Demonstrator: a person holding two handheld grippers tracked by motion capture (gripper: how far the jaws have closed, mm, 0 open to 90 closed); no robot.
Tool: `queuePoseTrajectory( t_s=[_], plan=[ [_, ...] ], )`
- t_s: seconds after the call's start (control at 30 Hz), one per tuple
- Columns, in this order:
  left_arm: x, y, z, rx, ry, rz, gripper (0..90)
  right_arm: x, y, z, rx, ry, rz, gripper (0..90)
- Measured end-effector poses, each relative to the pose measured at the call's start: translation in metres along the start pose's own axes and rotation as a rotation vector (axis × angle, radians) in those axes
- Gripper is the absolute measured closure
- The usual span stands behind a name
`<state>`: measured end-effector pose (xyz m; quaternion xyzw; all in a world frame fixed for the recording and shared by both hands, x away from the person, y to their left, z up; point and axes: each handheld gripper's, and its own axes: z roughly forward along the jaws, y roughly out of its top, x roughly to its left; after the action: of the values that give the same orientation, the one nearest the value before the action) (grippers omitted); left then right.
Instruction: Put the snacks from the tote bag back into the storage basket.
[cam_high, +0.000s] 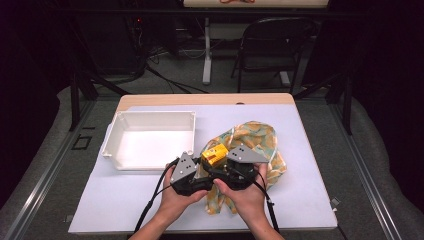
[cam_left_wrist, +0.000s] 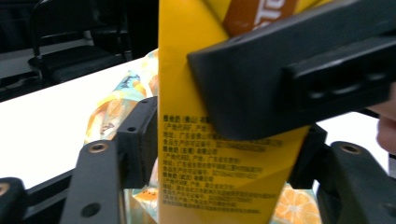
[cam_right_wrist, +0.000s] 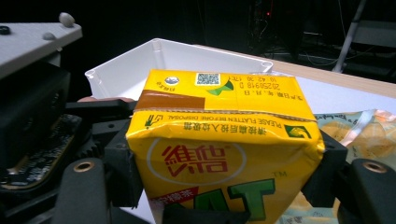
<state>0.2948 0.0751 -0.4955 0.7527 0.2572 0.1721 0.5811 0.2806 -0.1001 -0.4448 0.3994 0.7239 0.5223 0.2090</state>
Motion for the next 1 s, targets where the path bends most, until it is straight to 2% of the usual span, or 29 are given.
queuePoseTrajectory(
  t_s=[0.2,0.3,0.37,0.4,0.5,0.57,0.6,0.63,0.67,0.7,0.73,0.77,0.9,0.93,1.0],
  plan=[
    [0.0,-0.001,-0.001,0.004,-0.006,0.005,47.8,-0.001,0.0,0.0,-0.001,0.013,0.01,29.2],
    [0.002,-0.001,-0.003,-0.001,-0.01,-0.011,49.4,-0.003,0.0,0.001,-0.002,0.028,0.015,27.9],
    [0.001,-0.001,-0.004,-0.003,0.02,-0.019,49.9,-0.003,0.0,0.001,-0.017,0.035,0.012,26.4],
    [0.004,-0.001,-0.005,0.004,0.004,-0.026,50.1,-0.002,0.0,0.0,-0.029,0.028,0.012,23.6],
    [0.01,-0.003,-0.007,0.004,0.019,-0.053,50.3,-0.004,0.004,-0.006,-0.056,0.043,0.017,18.1],
    [0.013,-0.004,-0.009,0.004,0.05,-0.064,50.3,-0.006,0.005,-0.009,-0.073,0.054,0.027,16.6],
    [0.016,-0.005,-0.011,0.009,0.036,-0.068,50.4,-0.007,0.005,-0.011,-0.076,0.052,0.033,16.0],
    [0.017,-0.006,-0.011,0.001,0.058,-0.075,50.3,-0.009,0.006,-0.012,-0.081,0.051,0.035,15.3],
    [0.02,-0.006,-0.013,0.007,0.042,-0.077,50.3,-0.01,0.006,-0.013,-0.081,0.05,0.04,15.1],
    [0.021,-0.006,-0.014,0.006,0.05,-0.076,50.4,-0.012,0.006,-0.014,-0.087,0.047,0.043,15.1],
    [0.022,-0.007,-0.015,0.001,0.075,-0.076,50.4,-0.014,0.006,-0.015,-0.089,0.046,0.045,15.0],
    [0.024,-0.007,-0.017,0.009,0.056,-0.08,50.4,-0.015,0.006,-0.016,-0.091,0.043,0.047,14.9],
    [0.03,-0.008,-0.022,-0.006,0.095,-0.09,50.4,-0.023,0.005,-0.02,-0.093,0.028,0.054,14.9],
    [0.032,-0.008,-0.024,-0.006,0.085,-0.092,50.4,-0.025,0.004,-0.02,-0.089,0.023,0.056,14.9],
    [0.035,-0.007,-0.028,-0.012,0.091,-0.096,50.4,-0.03,0.001,-0.021,-0.083,0.01,0.06,14.9]
  ],
)
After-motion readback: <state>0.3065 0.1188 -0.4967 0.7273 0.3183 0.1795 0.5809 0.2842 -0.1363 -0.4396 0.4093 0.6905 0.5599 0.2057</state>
